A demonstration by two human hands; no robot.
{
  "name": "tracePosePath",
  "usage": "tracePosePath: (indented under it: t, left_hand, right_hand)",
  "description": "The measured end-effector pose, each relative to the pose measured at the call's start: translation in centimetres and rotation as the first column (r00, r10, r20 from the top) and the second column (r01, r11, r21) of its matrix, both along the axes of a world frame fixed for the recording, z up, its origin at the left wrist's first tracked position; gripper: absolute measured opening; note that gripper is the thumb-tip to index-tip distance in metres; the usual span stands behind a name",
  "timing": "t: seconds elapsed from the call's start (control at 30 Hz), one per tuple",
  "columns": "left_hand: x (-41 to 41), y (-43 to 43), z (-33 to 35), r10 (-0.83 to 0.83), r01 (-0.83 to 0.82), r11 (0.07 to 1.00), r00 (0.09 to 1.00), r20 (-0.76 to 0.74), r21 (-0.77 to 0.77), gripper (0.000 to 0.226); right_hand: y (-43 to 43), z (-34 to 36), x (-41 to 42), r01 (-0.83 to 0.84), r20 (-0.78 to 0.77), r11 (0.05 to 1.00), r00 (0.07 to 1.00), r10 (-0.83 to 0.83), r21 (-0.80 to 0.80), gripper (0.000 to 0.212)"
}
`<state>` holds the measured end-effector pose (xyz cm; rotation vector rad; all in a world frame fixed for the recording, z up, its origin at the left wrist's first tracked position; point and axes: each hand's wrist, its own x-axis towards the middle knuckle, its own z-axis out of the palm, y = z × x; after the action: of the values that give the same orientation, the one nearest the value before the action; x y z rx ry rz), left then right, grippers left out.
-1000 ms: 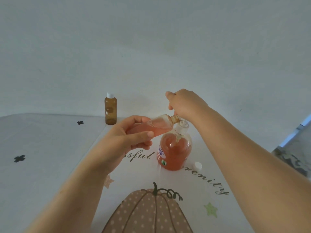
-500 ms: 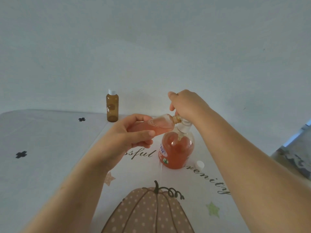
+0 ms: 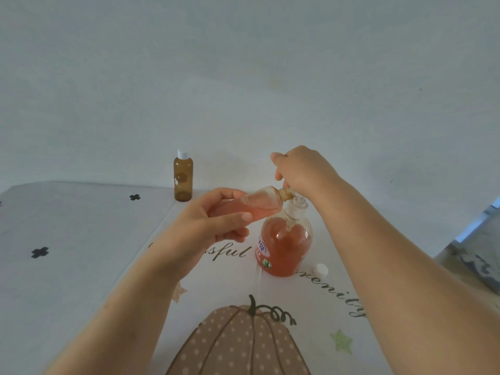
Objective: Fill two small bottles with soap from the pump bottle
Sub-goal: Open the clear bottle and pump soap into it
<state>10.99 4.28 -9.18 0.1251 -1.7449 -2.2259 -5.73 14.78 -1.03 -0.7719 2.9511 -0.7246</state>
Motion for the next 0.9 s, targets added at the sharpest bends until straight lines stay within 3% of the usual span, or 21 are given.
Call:
tracePosePath:
  t: [0.57,0.9]
  left_hand:
    - [0.0,-0.3,-0.4,-0.025,0.025,1.000,1.000,0.015,-0.004,0.041]
    - [0.0,-0.2,-0.2,-0.014,0.014,1.000,1.000,-0.007,0.010,0.040]
  right_hand:
    - [0.0,-0.3,0.3,0.011,-0.025,0.999,1.000,-0.010,0.043,0.039]
    - [0.1,0.4,0.4,-0.036,0.014,0.998,0.999,0.035,0.057,0.047]
